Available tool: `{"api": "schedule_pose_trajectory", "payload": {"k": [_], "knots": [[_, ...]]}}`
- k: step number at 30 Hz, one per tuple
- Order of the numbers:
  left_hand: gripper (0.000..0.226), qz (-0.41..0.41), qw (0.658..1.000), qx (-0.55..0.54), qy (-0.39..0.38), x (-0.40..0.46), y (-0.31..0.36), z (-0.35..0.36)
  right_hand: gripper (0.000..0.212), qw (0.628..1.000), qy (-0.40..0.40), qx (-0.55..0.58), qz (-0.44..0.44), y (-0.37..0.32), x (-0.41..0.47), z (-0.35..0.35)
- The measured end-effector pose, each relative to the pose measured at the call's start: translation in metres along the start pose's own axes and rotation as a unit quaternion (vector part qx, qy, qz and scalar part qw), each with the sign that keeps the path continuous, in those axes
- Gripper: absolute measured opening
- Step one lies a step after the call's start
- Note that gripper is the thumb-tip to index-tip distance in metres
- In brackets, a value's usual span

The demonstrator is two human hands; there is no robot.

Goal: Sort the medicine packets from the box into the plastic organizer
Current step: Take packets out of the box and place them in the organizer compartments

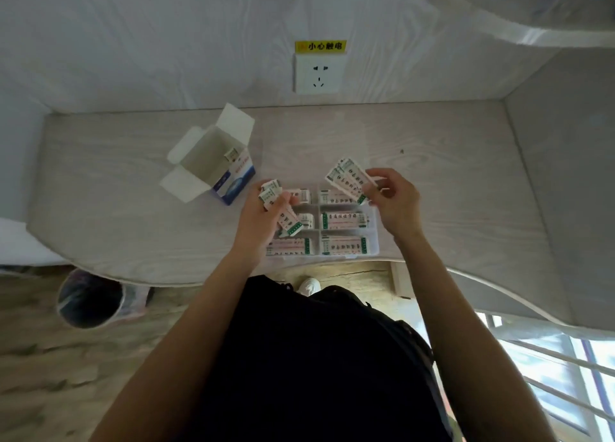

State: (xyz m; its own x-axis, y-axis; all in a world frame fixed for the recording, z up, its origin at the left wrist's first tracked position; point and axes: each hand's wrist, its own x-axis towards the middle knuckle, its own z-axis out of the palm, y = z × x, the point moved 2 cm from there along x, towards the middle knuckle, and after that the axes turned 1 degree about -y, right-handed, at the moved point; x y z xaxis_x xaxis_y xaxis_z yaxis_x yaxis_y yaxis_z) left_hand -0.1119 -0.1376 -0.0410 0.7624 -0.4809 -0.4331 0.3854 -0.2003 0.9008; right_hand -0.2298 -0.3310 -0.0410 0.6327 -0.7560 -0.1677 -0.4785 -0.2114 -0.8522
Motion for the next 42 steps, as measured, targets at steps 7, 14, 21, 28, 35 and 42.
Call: {"api": "schedule_pose_trajectory", "payload": {"k": [7,14,21,28,35,42], "knots": [[0.010,-0.045,0.997,-0.057,-0.014,0.005,0.002,-0.003,0.018,0.967,-0.120,-0.191,-0.115,-0.010,0.025,-0.001],[0.037,-0.105,0.987,-0.113,-0.042,0.006,0.008,0.003,0.022,0.901,-0.140,-0.365,-0.188,-0.008,0.022,0.010],[0.052,-0.079,0.992,-0.073,-0.061,0.005,0.010,0.002,0.026,0.851,-0.121,-0.439,-0.262,-0.013,0.019,0.016],[0.039,-0.048,0.995,-0.043,-0.078,0.003,0.009,0.003,0.026,0.856,-0.126,-0.420,-0.272,-0.012,0.013,0.023],[0.023,-0.011,0.994,0.072,-0.079,0.001,0.012,0.007,0.018,0.936,-0.044,-0.252,-0.243,-0.028,-0.002,0.015],[0.024,0.026,0.967,0.203,-0.150,0.004,0.025,0.032,0.023,0.983,-0.171,0.058,-0.038,-0.033,-0.014,0.023]]}}
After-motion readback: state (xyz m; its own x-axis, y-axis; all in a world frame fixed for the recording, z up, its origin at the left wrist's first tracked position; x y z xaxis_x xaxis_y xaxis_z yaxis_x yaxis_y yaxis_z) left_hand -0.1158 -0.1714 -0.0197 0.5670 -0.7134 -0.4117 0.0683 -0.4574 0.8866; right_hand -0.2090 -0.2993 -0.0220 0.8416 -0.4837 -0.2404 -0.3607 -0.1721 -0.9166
